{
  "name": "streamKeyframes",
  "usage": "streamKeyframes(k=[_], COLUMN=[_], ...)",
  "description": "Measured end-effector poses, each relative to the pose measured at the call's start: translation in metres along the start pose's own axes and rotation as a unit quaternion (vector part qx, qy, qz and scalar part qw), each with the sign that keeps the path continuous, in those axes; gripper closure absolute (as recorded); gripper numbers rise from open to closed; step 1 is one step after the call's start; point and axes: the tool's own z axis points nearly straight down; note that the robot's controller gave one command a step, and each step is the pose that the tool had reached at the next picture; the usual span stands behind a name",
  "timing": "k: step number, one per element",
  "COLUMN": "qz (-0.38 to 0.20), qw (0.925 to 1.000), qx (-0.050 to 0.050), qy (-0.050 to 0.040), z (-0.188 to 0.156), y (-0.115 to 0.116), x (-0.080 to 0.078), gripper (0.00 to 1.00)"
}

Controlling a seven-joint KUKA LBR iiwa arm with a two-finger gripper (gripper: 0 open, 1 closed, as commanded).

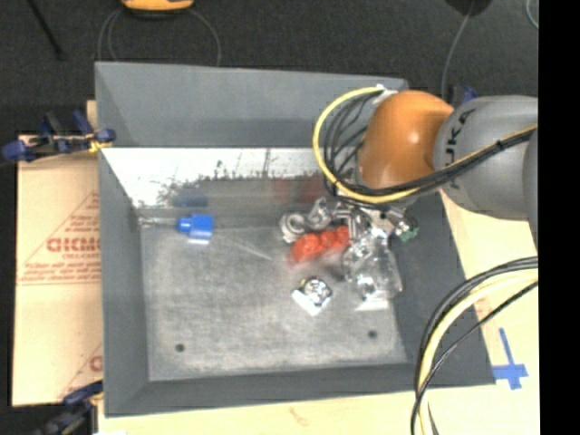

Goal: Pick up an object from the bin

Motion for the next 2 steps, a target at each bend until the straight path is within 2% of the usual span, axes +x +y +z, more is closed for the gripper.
streamKeyframes(k=[1, 2], qz=[0.001, 0.004], qw=[0.9999, 1.0000], qx=[0.006, -0.002], qy=[-0.0108, 0.0047], z=[-0.006, -0.114], y=[-0.002, -0.007], x=[-0.006, -0.010], gripper=[1.00, 1.00])
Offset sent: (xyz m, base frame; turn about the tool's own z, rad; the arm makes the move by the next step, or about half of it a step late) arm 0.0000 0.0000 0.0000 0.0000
